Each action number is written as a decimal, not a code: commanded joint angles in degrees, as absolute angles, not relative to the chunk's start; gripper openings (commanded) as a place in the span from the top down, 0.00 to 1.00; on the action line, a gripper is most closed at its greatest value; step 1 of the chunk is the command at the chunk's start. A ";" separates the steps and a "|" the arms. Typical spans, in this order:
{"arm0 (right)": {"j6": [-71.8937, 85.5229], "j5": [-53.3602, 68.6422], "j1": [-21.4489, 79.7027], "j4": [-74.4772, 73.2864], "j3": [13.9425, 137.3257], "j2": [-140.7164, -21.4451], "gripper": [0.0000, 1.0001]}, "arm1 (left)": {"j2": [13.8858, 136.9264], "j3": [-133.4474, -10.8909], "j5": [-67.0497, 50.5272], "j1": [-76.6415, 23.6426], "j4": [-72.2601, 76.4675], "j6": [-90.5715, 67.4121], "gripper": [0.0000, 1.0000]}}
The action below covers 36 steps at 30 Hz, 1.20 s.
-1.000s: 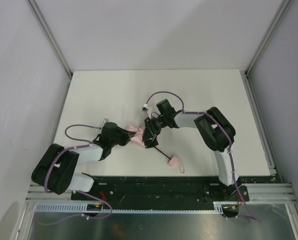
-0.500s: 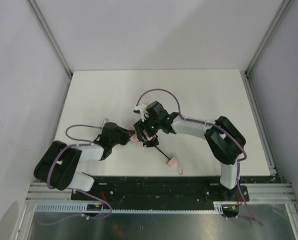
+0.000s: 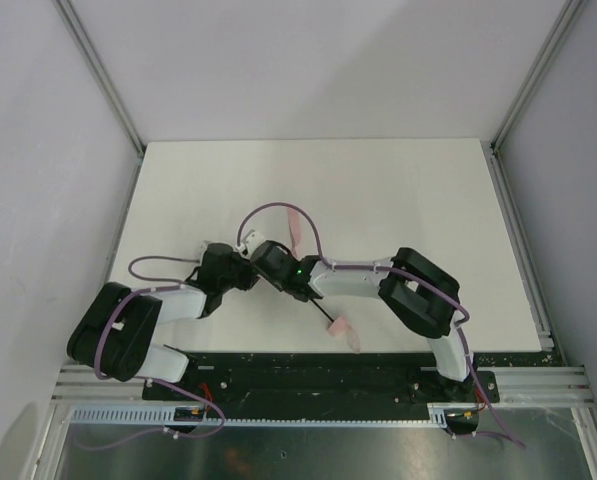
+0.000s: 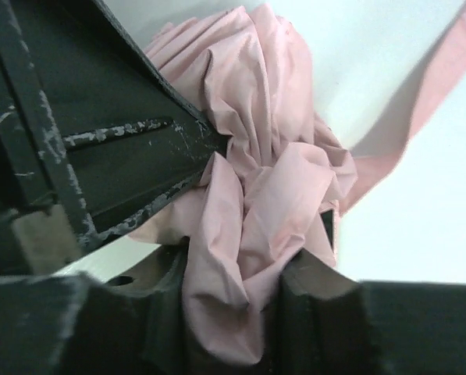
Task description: Put away the umbrella
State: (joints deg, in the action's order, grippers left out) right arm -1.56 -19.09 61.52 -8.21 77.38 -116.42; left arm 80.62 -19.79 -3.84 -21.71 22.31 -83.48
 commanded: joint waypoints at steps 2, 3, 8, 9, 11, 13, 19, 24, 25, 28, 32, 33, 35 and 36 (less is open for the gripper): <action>-0.90 -18.62 59.31 -10.16 76.41 -122.76 0.93 | 81.90 -19.90 -6.93 -23.51 6.16 -80.37 1.00; -1.02 -15.42 58.44 -9.78 75.56 -122.29 0.96 | 81.64 -20.10 -7.16 -23.31 5.89 -80.17 1.00; -0.33 6.71 53.04 -4.46 69.18 -119.46 1.00 | 79.54 -20.61 -9.20 -20.81 5.55 -77.88 0.74; -0.29 10.87 52.10 -3.50 68.21 -119.23 1.00 | 78.79 -20.68 -9.65 -20.07 5.59 -76.95 0.66; -0.27 19.35 49.98 -2.30 66.89 -119.41 1.00 | 77.00 -20.88 -10.50 -18.55 5.55 -74.72 0.48; 0.92 26.79 48.29 -1.28 66.20 -120.09 1.00 | 74.91 -21.19 -11.11 -17.49 5.54 -72.12 0.24; 7.17 45.33 43.99 4.27 66.00 -122.98 1.00 | 75.42 -22.52 -13.85 -17.24 5.40 -68.41 0.01; 13.03 54.92 41.68 9.97 65.99 -125.20 1.00 | 81.18 -22.58 -14.03 -19.09 7.98 -68.74 0.01; 14.07 56.25 41.36 11.00 66.00 -125.53 1.00 | 82.16 -22.54 -13.74 -19.48 8.74 -69.00 0.01; 17.21 60.27 40.27 14.79 66.01 -126.76 1.00 | 83.83 -22.24 -12.58 -20.42 9.76 -69.51 0.08; 20.14 63.09 39.23 17.82 66.01 -127.71 1.00 | 83.39 -20.80 -10.97 -20.96 10.32 -69.64 0.26; 20.35 63.45 39.17 18.00 66.01 -127.71 1.00 | 83.31 -20.55 -10.67 -20.98 10.39 -69.40 0.33; 20.29 63.15 39.19 17.77 66.01 -127.33 1.00 | 83.30 -20.21 -10.25 -21.00 10.53 -69.21 0.48; 19.99 62.38 39.20 17.15 66.05 -126.86 0.97 | 83.31 -20.08 -10.13 -21.09 10.63 -69.19 0.54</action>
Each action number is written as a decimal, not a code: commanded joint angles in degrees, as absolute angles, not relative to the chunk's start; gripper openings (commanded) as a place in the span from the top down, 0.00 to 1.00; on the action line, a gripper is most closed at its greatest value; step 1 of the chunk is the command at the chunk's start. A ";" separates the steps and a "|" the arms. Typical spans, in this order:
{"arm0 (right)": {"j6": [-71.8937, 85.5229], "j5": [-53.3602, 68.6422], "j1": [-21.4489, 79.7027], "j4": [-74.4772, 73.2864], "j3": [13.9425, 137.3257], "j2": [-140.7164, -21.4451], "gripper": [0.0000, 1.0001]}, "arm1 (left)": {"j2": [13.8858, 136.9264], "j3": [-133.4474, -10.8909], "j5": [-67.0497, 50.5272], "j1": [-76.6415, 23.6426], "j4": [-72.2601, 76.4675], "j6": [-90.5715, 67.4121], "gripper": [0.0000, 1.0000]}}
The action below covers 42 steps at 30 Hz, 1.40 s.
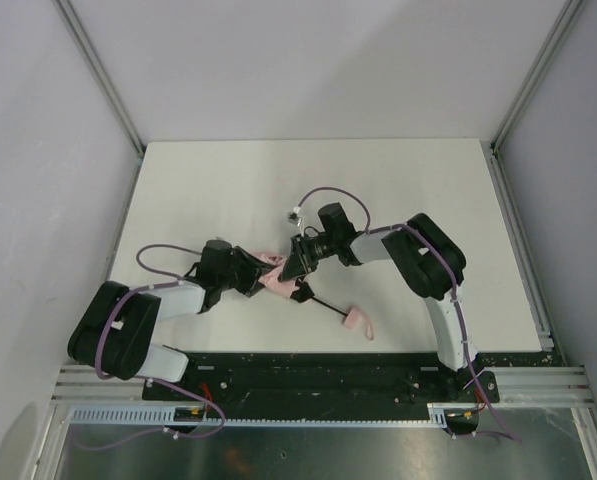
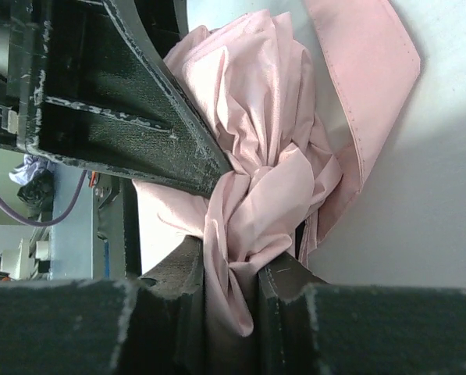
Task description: Put away the umbrella
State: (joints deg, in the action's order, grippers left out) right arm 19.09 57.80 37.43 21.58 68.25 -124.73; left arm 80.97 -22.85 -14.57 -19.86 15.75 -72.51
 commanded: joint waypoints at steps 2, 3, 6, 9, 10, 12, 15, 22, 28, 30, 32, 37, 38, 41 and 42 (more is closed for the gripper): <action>19.28 59.54 39.26 15.25 66.06 -125.49 0.83 | 83.16 -19.87 -10.18 -21.07 10.76 -69.11 0.70; 19.04 57.50 39.32 14.17 66.08 -124.45 0.75 | 82.98 -19.69 -10.23 -21.08 10.79 -69.14 0.78; 17.72 50.33 39.72 10.29 66.49 -120.20 0.52 | 82.72 -18.57 -11.43 -21.24 10.81 -71.20 0.94; 13.67 41.38 41.15 6.16 66.91 -114.96 0.29 | 82.93 -17.86 -12.13 -21.36 10.32 -72.38 0.99; 11.98 37.52 42.15 4.93 66.94 -113.20 0.24 | 82.95 -17.67 -12.26 -21.36 9.86 -73.02 1.00; 8.64 30.14 44.82 3.08 66.97 -110.24 0.17 | 82.68 -17.18 -12.78 -21.40 9.08 -74.33 1.00; 2.57 16.34 50.49 1.15 66.99 -107.66 0.11 | 81.87 -17.99 -12.79 -21.30 5.56 -75.67 1.00; -6.92 -11.39 63.73 0.69 66.97 -111.27 0.12 | 81.27 -21.20 -14.44 -21.27 2.19 -78.16 1.00; -11.25 -34.07 70.44 5.60 66.98 -116.40 0.33 | 81.17 -21.43 -16.41 -21.22 1.75 -80.44 1.00; -11.12 -36.20 70.61 5.88 66.84 -117.25 0.46 | 81.18 -21.35 -16.71 -21.08 1.64 -80.60 1.00; -10.91 -36.30 70.47 6.24 66.48 -118.13 0.60 | 81.18 -21.29 -17.54 -21.02 1.60 -80.97 1.00; -10.08 -32.85 69.43 8.74 63.49 -118.43 0.91 | 81.09 -22.50 -19.18 -20.97 1.58 -79.65 1.00; -9.83 -30.97 69.04 9.21 62.81 -117.88 0.95 | 80.93 -22.90 -19.26 -20.86 1.58 -78.76 0.99; -8.77 -24.01 66.93 11.05 59.58 -114.96 0.99 | 79.92 -24.10 -19.85 -20.27 1.70 -76.04 0.79; -8.29 -21.41 65.99 11.76 58.40 -113.64 1.00 | 79.29 -24.53 -20.17 -19.94 1.82 -74.76 0.68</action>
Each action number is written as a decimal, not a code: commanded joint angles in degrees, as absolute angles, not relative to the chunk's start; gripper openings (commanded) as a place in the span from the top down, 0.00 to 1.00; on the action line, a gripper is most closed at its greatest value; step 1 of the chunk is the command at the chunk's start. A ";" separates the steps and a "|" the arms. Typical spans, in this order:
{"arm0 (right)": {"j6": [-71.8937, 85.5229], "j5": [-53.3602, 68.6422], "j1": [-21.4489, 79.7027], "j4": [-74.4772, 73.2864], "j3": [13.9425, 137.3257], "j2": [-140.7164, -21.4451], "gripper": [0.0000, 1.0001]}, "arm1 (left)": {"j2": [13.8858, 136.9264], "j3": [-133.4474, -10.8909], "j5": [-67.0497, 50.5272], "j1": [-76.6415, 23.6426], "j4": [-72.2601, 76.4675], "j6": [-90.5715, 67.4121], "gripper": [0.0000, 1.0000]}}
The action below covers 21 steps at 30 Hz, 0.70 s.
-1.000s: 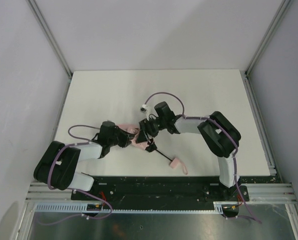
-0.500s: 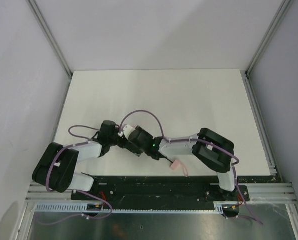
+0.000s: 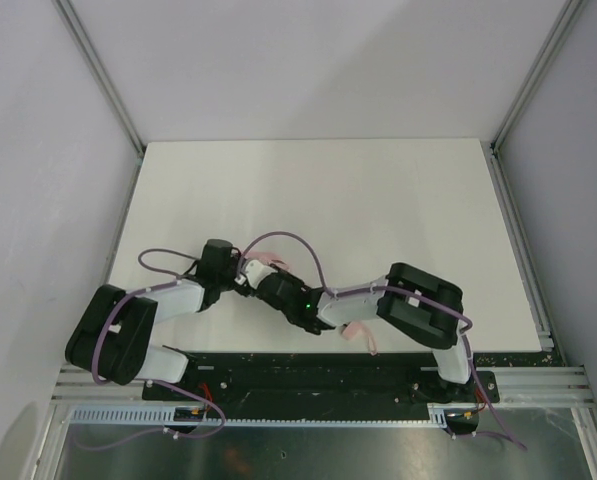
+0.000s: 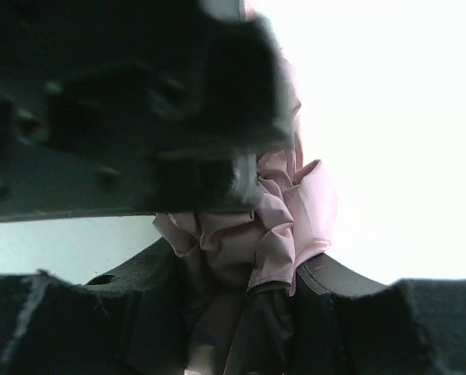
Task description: Put away the umbrella
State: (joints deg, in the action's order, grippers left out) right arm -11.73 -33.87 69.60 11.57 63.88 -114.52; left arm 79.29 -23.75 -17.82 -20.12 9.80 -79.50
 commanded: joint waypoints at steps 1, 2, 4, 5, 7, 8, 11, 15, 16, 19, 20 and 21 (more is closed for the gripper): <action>-7.75 -18.39 64.94 12.52 57.28 -112.37 1.00 | 78.54 -24.88 -20.37 -19.55 1.96 -73.37 0.58; -7.17 -15.44 63.63 13.25 56.11 -111.03 1.00 | 77.46 -25.18 -20.38 -19.09 2.21 -72.10 0.48; -5.77 -8.89 60.73 14.50 54.10 -108.55 1.00 | 75.02 -25.26 -20.83 -17.76 3.52 -69.77 0.34; -5.17 -5.28 59.15 15.03 53.33 -107.41 1.00 | 73.68 -25.02 -21.40 -16.92 4.44 -68.90 0.30; -3.20 1.80 55.74 16.22 51.92 -105.18 1.00 | 71.24 -24.60 -23.13 -14.97 6.01 -67.37 0.23; -2.26 5.47 53.98 16.59 51.49 -104.36 1.00 | 70.12 -24.56 -24.26 -13.99 6.70 -66.55 0.20; 0.96 13.59 49.67 17.61 50.71 -102.43 1.00 | 66.76 -25.36 -27.94 -11.82 8.07 -63.42 0.15; 7.28 24.66 43.87 20.29 50.26 -100.28 1.00 | 63.28 -28.53 -32.10 -11.19 8.60 -56.99 0.12; 9.66 27.40 42.15 21.61 50.18 -99.80 1.00 | 62.66 -29.30 -32.84 -11.13 8.60 -55.30 0.12; 17.70 36.10 37.60 25.39 50.11 -98.38 1.00 | 61.13 -31.59 -35.18 -11.15 8.69 -50.70 0.14; 20.32 38.04 36.34 26.32 50.10 -97.75 1.00 | 60.80 -32.36 -36.09 -11.20 8.70 -49.21 0.14; 22.90 39.98 35.17 27.22 50.10 -97.17 1.00 | 60.55 -33.14 -37.03 -11.36 8.65 -47.77 0.15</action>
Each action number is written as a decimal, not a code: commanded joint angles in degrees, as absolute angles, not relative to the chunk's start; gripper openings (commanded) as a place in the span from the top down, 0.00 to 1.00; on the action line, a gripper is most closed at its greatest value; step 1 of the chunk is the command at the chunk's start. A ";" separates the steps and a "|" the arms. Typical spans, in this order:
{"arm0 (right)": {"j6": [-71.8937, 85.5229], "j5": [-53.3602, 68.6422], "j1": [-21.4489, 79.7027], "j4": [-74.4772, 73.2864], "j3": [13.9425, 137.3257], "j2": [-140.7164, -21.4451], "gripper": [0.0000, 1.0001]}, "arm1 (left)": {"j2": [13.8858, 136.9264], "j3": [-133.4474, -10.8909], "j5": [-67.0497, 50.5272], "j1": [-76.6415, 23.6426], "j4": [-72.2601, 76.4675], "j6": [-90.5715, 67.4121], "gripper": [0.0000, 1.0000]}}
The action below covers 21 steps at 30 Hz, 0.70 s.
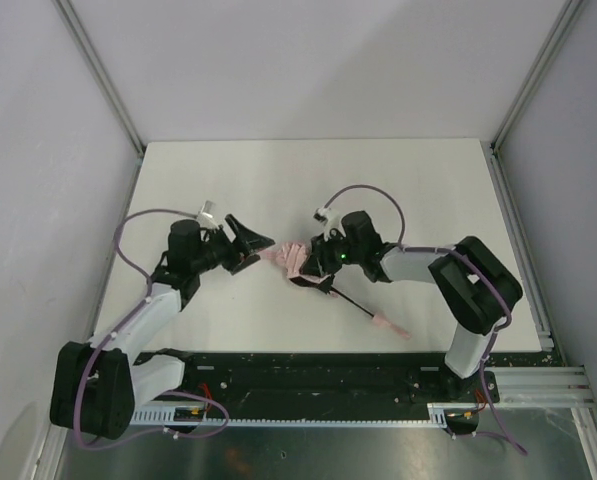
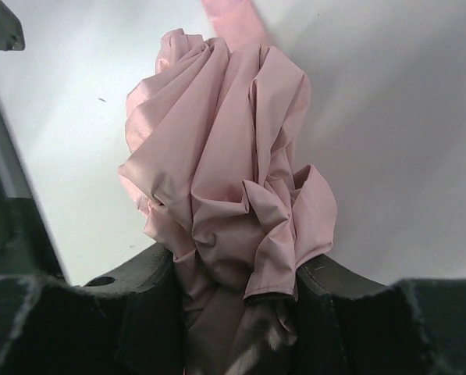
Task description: Put away the umbrella
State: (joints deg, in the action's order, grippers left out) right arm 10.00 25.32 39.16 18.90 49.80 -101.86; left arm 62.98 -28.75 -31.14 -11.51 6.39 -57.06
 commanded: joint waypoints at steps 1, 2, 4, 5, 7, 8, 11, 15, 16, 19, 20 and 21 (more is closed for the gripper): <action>25.29 41.75 34.11 27.94 50.10 -96.49 1.00 | 60.42 -33.80 -37.94 -11.48 8.68 -46.56 0.15; 27.72 43.15 33.10 28.56 50.10 -95.79 1.00 | 60.31 -34.35 -38.70 -11.76 8.69 -45.56 0.14; 32.04 45.68 31.17 29.46 50.10 -94.19 1.00 | 60.21 -35.00 -39.62 -12.39 8.70 -44.77 0.10; 33.25 46.57 30.53 29.72 50.10 -93.33 1.00 | 60.34 -35.12 -39.81 -12.96 8.66 -45.02 0.08; 34.55 47.59 29.67 29.80 50.10 -91.64 1.00 | 61.05 -35.46 -39.79 -14.51 8.69 -46.81 0.04; 34.90 47.92 29.42 29.93 50.10 -91.00 1.00 | 61.51 -35.57 -39.71 -15.43 8.70 -48.54 0.03; 34.87 48.06 28.69 29.57 50.10 -89.32 1.00 | 63.08 -36.75 -39.45 -18.44 8.85 -53.04 0.03; 35.69 48.26 27.90 29.48 50.10 -88.00 1.00 | 64.25 -39.71 -38.39 -22.87 9.27 -53.61 0.06; 36.04 47.99 27.79 29.55 50.10 -87.59 1.00 | 64.51 -40.29 -38.53 -23.74 9.34 -53.04 0.07; 37.49 47.77 27.20 30.09 50.09 -86.21 1.00 | 65.23 -41.15 -39.86 -25.35 9.47 -50.48 0.11; 38.21 47.88 26.87 30.16 50.09 -85.82 1.00 | 65.13 -41.01 -40.15 -25.59 9.48 -49.45 0.13; 38.84 48.24 26.44 30.24 50.09 -85.32 1.00 | 64.95 -40.72 -40.38 -25.72 9.49 -48.50 0.15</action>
